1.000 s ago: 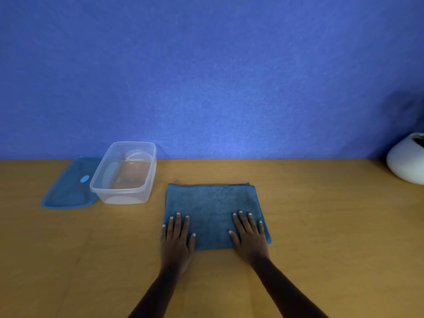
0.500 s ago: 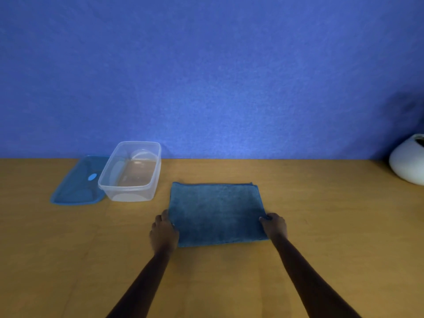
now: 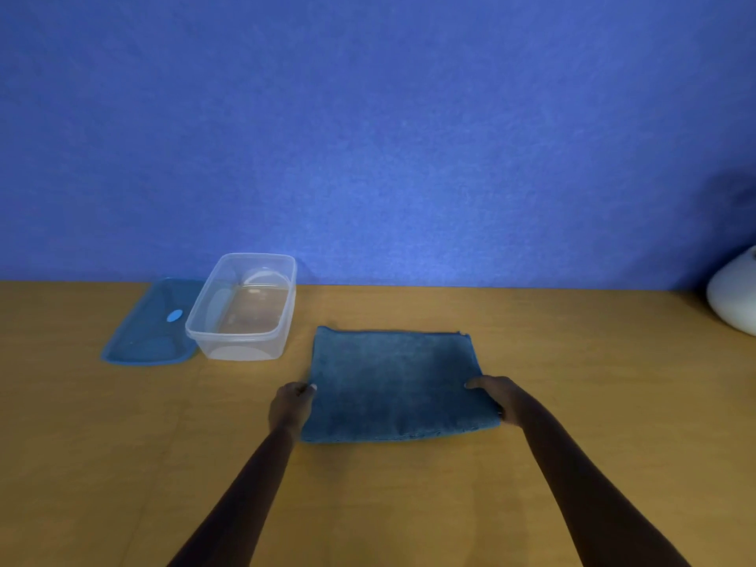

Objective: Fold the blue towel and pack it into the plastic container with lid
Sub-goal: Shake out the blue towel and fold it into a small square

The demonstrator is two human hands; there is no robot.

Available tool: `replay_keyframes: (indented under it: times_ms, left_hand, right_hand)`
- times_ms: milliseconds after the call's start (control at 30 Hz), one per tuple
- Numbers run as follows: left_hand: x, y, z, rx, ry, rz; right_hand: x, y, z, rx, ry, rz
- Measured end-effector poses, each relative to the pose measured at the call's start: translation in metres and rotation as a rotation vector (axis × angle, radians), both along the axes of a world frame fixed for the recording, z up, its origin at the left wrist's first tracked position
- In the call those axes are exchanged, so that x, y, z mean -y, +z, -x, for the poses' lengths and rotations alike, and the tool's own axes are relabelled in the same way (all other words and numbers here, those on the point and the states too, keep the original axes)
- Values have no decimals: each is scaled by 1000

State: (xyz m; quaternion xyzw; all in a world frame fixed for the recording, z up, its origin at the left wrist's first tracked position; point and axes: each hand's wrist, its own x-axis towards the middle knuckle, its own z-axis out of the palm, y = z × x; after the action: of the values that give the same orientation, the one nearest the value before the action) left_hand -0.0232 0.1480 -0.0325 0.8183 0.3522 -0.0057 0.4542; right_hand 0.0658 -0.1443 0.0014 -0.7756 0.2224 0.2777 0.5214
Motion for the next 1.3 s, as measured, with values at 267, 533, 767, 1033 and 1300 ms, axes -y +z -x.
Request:
replay_keyframes:
  times_ms: [267,533,767,1033,1300]
  left_hand:
    - [-9,3,-7,11,74,108]
    - [-12,0,-9,20,55,171]
    - [-16,-2,-9,-1,120,332]
    - [-22,-5,-8,19,155,436]
    - [-28,-4,-5,45,162,484]
  right_hand:
    - [-48,53,-3,114,166,-267]
    - [-139,63,13,383,326,2]
    - [-199,31,40,385,520,246]
    - [-225,-3,63,401,572,343]
    - [-233,-8,66,394,478,251]
